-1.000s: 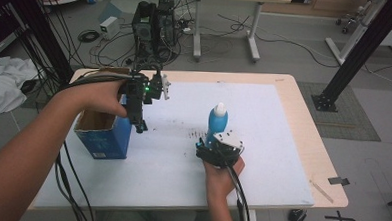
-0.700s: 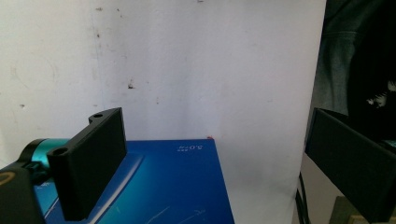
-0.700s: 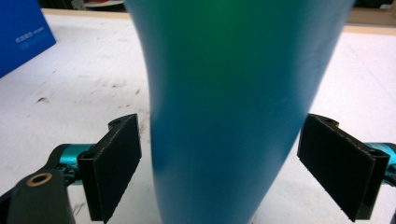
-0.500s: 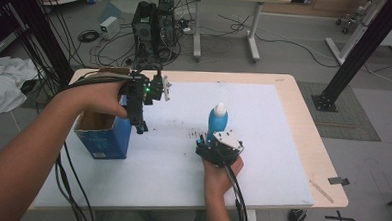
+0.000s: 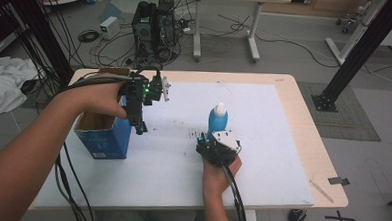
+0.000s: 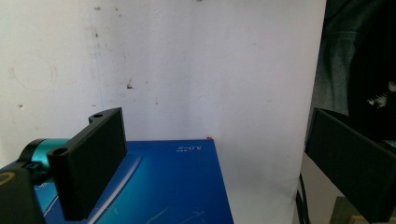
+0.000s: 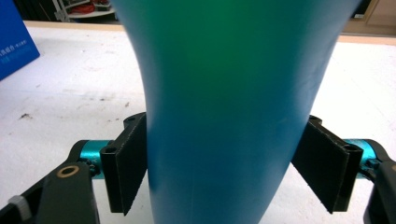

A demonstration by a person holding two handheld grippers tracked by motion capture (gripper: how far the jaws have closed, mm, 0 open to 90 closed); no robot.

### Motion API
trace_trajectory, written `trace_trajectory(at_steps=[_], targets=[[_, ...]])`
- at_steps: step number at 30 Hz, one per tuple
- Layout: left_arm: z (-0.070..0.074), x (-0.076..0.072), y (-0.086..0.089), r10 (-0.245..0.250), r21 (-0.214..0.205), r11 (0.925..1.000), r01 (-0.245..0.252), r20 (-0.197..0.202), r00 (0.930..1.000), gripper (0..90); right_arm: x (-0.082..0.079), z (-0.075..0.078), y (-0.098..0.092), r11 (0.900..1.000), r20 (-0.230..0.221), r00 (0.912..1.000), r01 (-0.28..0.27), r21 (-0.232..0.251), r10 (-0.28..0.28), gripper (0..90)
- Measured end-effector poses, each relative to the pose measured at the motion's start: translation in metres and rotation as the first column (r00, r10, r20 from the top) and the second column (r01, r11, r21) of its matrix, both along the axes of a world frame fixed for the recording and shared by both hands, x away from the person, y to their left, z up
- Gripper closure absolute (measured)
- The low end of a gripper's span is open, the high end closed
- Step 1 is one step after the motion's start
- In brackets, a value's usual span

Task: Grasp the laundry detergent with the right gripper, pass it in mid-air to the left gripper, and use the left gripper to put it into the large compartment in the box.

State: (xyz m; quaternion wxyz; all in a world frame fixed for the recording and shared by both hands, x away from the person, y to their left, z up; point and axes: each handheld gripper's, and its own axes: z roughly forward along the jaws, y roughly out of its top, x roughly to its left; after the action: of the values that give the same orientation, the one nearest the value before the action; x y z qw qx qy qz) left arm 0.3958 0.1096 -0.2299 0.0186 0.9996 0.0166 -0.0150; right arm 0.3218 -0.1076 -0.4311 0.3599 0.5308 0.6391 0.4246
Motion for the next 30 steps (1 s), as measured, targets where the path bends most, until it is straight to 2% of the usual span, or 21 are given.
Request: trace_trajectory(at_steps=[5,6,9,12,14,15,16,20,21,23,24,25,27,28,29,30], targets=[[-0.0009,-0.0003,-0.0015,0.007,0.002,1.0000,-0.007,0.000,1.0000,5.3,0.0006,0.0002,0.0001,0.9998,0.004,0.9999,0.010,0.018,-0.010,25.4],[-0.0011,-0.0003,-0.0014,0.007,0.002,1.0000,-0.007,-0.001,1.0000,5.3,0.0004,0.0005,0.0010,0.9991,-0.003,0.9999,0.012,0.040,-0.012,25.5],[-0.0010,0.0005,-0.0011,0.000,0.010,1.0000,0.000,-0.002,1.0000,5.3,0.0009,0.0002,0.0005,0.9992,0.009,0.9999,0.013,0.037,-0.013,26.9],[-0.0017,0.0009,-0.0006,-0.003,0.008,1.0000,0.003,0.004,1.0000,5.3,0.0017,0.0005,0.0011,0.9989,0.011,0.9993,0.035,0.032,-0.036,30.4],[-0.0027,0.0003,-0.0004,0.008,0.000,1.0000,-0.008,-0.003,1.0000,5.3,0.0019,0.0000,0.0025,0.9978,0.006,0.9989,0.046,0.048,-0.046,31.5],[-0.0030,0.0003,-0.0003,0.008,-0.003,1.0000,-0.008,-0.004,1.0000,5.3,0.0026,-0.0005,0.0018,0.9986,0.015,0.9990,0.043,0.032,-0.043,31.6],[-0.0028,0.0004,-0.0007,0.009,0.002,1.0000,-0.009,-0.004,1.0000,5.3,0.0026,-0.0004,0.0031,0.9978,0.012,0.9987,0.048,0.045,-0.049,31.6],[-0.0031,0.0018,-0.0022,-0.005,0.009,1.0000,0.005,-0.003,1.0000,5.3,0.0025,0.0004,0.0026,0.9983,0.011,0.9988,0.048,0.032,-0.049,32.6],[-0.0040,0.0012,-0.0025,0.000,0.004,1.0000,0.000,-0.002,1.0000,5.3,0.0022,0.0004,0.0048,0.9965,0.009,0.9981,0.061,0.057,-0.061,32.8],[-0.0040,0.0017,-0.0033,-0.005,0.009,1.0000,0.005,-0.005,1.0000,5.3,0.0039,0.0002,0.0020,0.9991,0.045,0.9981,0.041,0.016,-0.041,33.1],[-0.0040,0.0020,-0.0035,-0.007,0.011,0.9999,0.007,-0.007,0.9999,5.3,0.0022,0.0006,0.0049,0.9969,0.022,0.9977,0.063,0.046,-0.064,33.1],[-0.0040,0.0020,-0.0036,-0.003,0.010,0.9999,0.004,-0.008,1.0000,5.3,0.0023,0.0009,0.0054,0.9967,0.020,0.9978,0.062,0.052,-0.063,33.1],[-0.0042,0.0018,-0.0034,-0.004,0.010,0.9999,0.004,-0.006,1.0000,5.3,0.0030,-0.0001,0.0056,0.9971,0.040,0.9967,0.070,0.031,-0.071,34.0],[-0.0044,0.0017,-0.0031,-0.003,0.008,1.0000,0.003,-0.007,1.0000,5.3,0.0030,-0.0001,0.0056,0.9971,0.040,0.9967,0.070,0.031,-0.071,34.0],[-0.0051,0.0016,-0.0023,-0.007,0.004,1.0000,0.007,-0.003,1.0000,5.3,0.0025,0.0006,0.0076,0.9950,0.028,0.9960,0.083,0.055,-0.085,34.1],[-0.0048,0.0017,-0.0022,-0.005,0.008,1.0000,0.005,-0.007,1.0000,5.3,0.0027,0.0004,0.0070,0.9958,0.037,0.9958,0.083,0.040,-0.084,34.3]])
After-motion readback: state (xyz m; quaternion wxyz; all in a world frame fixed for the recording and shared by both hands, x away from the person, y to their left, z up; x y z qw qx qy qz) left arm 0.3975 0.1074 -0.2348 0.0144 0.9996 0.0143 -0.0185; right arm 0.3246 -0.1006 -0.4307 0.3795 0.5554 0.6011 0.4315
